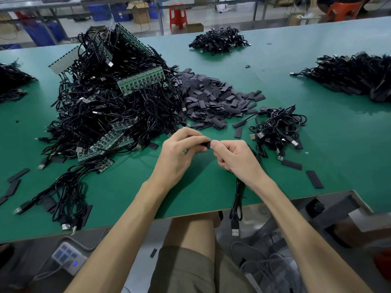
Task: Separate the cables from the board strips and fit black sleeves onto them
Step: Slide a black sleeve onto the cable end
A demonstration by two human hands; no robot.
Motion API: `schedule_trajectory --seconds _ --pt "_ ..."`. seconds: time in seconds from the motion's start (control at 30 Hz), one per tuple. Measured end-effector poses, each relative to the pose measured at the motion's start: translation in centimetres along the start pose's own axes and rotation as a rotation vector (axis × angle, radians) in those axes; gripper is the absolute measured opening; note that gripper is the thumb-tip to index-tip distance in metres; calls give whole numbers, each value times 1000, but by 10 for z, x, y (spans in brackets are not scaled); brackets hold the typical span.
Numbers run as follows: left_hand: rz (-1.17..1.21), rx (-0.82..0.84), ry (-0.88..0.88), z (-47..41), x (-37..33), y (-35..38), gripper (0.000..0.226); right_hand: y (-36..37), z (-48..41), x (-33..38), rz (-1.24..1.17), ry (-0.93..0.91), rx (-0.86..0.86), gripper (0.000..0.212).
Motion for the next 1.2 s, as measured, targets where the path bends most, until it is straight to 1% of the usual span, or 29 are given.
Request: schedule_trajectory --seconds 0.13,0.3,0.43,0.6,0.67,0.77,0.9,1.2 --pt "-5 -7 -8 1 4 4 20 2 -1 -1 -8 6 12 52" --pt "-55 -1 51 1 -2 7 16 2 -2 -5 33 18 29 49" --pt "-35 10 7 0 3 5 18 3 -1 -2 114 14 33 45" --pt "102 40 -82 0 17 2 19 -3 0 0 74 25 -32 50" --pt "127 40 -105 0 20 2 20 -9 1 -2 52 23 -75 42" --pt "128 41 -124 1 20 3 23 -10 2 -5 50 36 -80 33" --pt "108 96 -98 1 13 8 27 -10 2 -8 38 41 -69 33" --pt "36 96 -41 -1 0 4 25 -11 0 -8 31 25 -62 32"
Point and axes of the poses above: each hand's wrist, its own z-axis away from the middle knuckle, its own y-axis out of the palm, x = y × z, the point moved 9 cm from there along -z, towards the middle knuckle, and after that the axes turned 15 degrees about x, right-handed, at the moved point
